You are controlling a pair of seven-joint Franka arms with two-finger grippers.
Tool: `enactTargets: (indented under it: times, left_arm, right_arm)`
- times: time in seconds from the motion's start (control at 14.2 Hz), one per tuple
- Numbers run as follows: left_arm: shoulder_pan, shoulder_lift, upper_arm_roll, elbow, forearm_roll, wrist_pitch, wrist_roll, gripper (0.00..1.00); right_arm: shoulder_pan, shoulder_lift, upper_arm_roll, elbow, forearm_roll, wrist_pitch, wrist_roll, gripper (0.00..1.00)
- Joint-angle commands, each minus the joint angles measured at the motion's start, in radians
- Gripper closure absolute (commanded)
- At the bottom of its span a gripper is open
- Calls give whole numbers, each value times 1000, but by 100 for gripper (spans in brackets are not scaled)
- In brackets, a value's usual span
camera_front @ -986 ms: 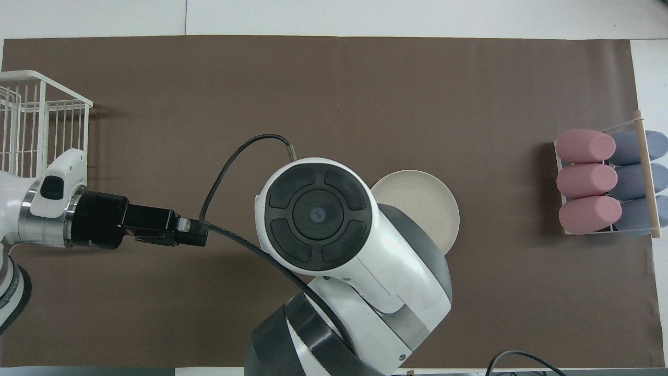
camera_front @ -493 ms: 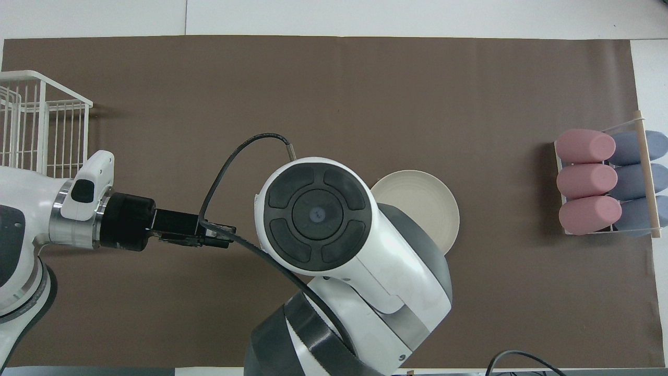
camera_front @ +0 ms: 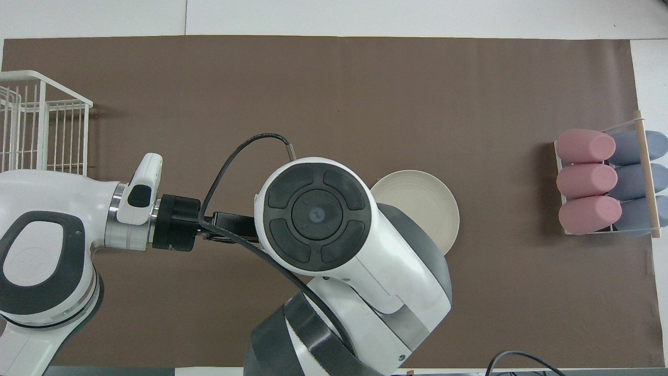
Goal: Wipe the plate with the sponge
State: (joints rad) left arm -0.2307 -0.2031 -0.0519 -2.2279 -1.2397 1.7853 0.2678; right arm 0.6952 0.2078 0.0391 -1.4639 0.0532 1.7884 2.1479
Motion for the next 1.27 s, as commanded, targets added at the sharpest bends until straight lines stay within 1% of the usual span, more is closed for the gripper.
enactTargets:
  times: [0.0, 0.49, 0.56, 0.63, 0.78, 0.85, 0.99, 1.13, 1.2]
  left_arm:
    - [-21, -25, 12, -27, -18, 29, -48, 100]
    - [-9, -25, 15, -27, -18, 16, -70, 100]
    - [-9, -25, 17, -27, -18, 14, -70, 100]
    - [-7, -25, 17, -27, -18, 13, -70, 100]
    - [-7, -27, 18, -27, -18, 9, -70, 100]
    - [-7, -25, 18, -27, -18, 9, -70, 100]
    - [-2, -22, 20, -22, -18, 16, -74, 100]
    - [-2, -19, 21, -22, -3, 35, -90, 100]
    - [-1, -16, 21, -21, 17, 72, -107, 100]
  right_arm:
    - [3, 13, 1, 27, -21, -18, 20, 100]
    - [3, 13, 2, 27, -10, -20, 15, 100]
    - [-2, 7, 2, 19, -7, -18, 10, 61]
    - [1, -5, 1, 1, -12, -17, 12, 1]
    - [-3, -11, 2, -12, -10, -15, 0, 0]
    - [-9, -25, 2, -19, -12, -20, -50, 0]
    - [-32, -65, -5, -56, -12, -32, -211, 0]
    - [-89, -120, -7, -107, -12, -46, -413, 0]
    - [-121, -149, -7, -134, -12, -55, -518, 0]
